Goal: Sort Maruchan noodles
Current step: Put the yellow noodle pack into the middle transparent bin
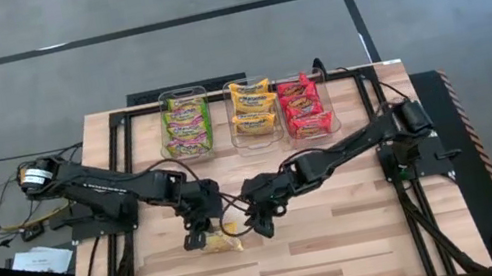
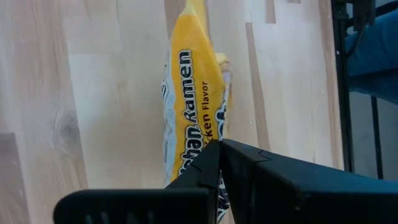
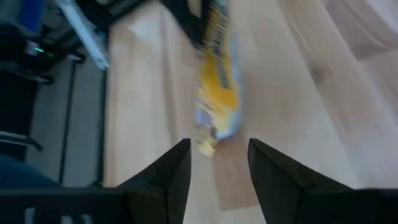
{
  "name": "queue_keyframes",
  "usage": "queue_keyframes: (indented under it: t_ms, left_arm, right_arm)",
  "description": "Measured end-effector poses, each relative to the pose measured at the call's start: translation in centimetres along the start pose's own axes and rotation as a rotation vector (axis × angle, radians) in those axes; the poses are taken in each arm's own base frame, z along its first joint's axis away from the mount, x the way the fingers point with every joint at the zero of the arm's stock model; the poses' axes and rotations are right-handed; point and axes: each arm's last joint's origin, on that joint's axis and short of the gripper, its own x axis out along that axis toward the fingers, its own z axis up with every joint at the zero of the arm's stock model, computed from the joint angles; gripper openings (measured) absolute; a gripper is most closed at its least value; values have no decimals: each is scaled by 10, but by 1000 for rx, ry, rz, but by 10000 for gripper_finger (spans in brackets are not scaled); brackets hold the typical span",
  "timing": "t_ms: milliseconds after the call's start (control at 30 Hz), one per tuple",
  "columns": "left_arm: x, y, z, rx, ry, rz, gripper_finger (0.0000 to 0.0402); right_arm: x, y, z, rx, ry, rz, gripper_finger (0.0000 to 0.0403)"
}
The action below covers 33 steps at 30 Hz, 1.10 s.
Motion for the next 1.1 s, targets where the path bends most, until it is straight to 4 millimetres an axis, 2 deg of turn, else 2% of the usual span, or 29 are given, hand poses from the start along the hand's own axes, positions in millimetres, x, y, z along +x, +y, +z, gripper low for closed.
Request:
queue_keyframes:
  t_ms: [167, 233, 367, 600, 733, 1100]
  left_arm:
    - [0, 0, 1, -3, -7, 4, 0]
    - [0, 0, 1, -3, -9, 13, 0]
    - [0, 0, 1, -3, -12, 21, 0]
    - [0, 0, 1, -4, -17, 29, 0]
    - [0, 0, 1, -12, -19, 29, 0]
    - [0, 0, 2, -20, -21, 29, 0]
  right_arm:
    - [14, -1, 3, -23, -61, 36, 182]
    - [16, -3, 0, -36, -52, 29, 182]
    - [20, -5, 7, -79, -126, 21, 182]
    - [35, -18, 8, -49, -141, 65, 182]
    - [32, -13, 12, -67, -164, 120, 182]
    - [33, -13, 10, -102, -156, 112, 182]
